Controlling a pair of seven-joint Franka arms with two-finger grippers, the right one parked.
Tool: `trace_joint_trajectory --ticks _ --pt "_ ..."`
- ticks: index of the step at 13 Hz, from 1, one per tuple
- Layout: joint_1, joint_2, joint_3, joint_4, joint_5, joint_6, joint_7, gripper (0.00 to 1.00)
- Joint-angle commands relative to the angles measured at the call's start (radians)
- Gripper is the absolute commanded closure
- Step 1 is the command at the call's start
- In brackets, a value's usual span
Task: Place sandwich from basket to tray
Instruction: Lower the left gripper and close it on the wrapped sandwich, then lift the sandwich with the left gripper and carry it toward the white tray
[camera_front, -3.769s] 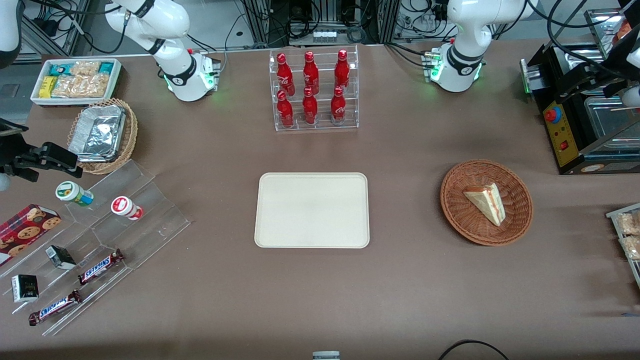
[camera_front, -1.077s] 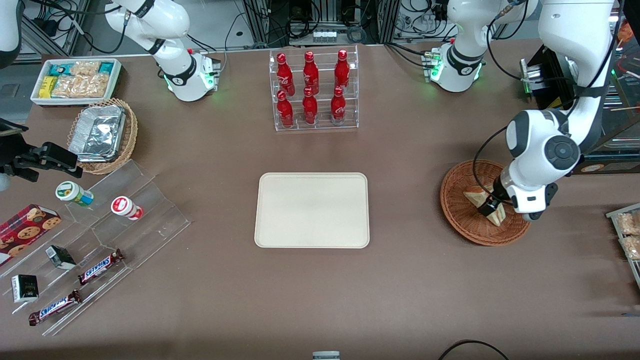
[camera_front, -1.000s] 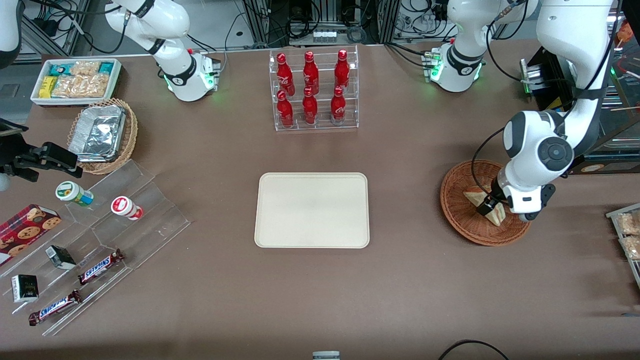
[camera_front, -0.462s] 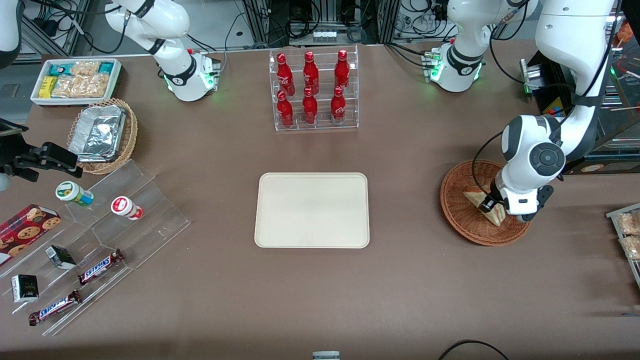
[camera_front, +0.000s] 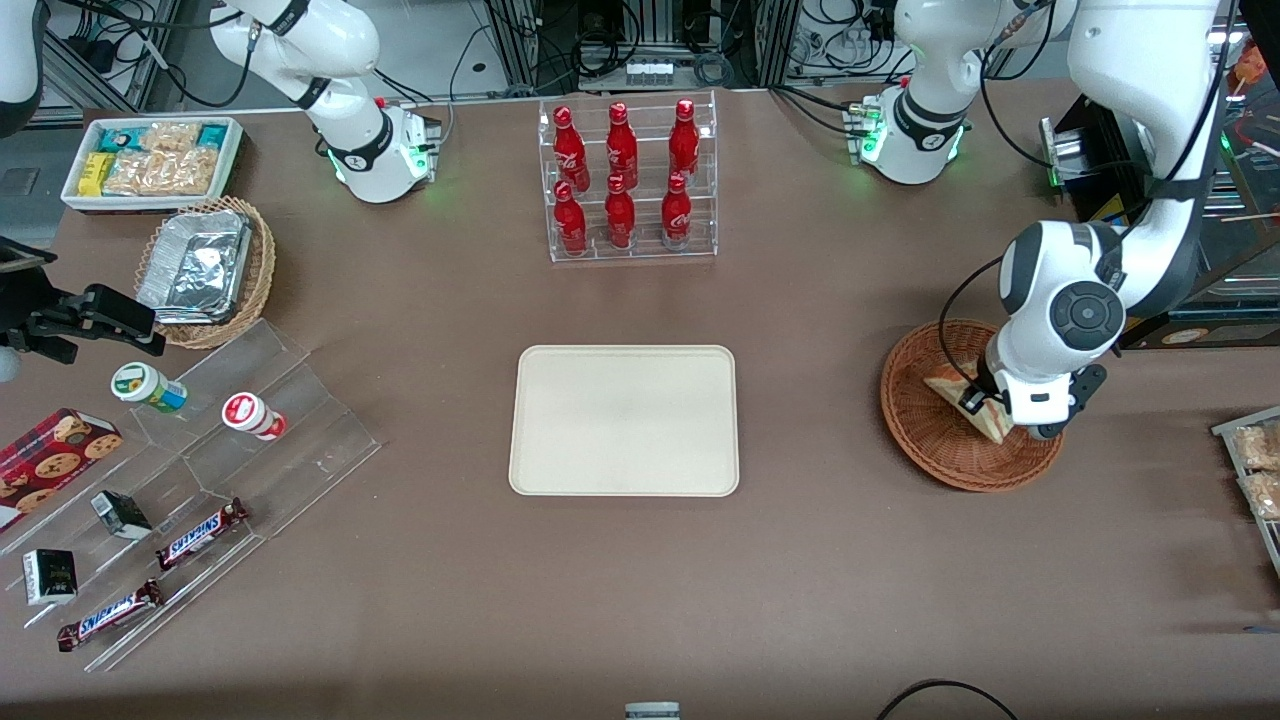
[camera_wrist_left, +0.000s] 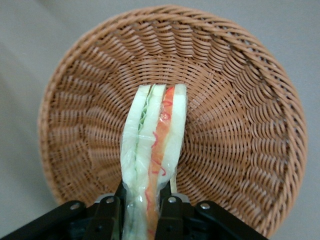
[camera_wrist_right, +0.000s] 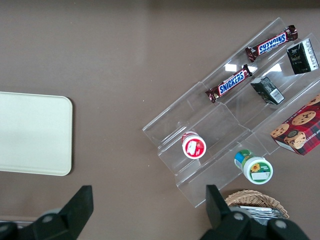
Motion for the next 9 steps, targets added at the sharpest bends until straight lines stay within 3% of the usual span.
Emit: trace_joint_trajectory --ticks 1,5,9 --pt "-0.071 -0.062 -0.002 0.111 0.018 -0.195 0.042 0.96" --pt "-0.209 -0.066 -0.005 0.329 -0.008 -0.391 0.065 0.96" --pt "-0.362 -0.052 -0.005 0.391 -0.043 -0.400 0.066 0.96"
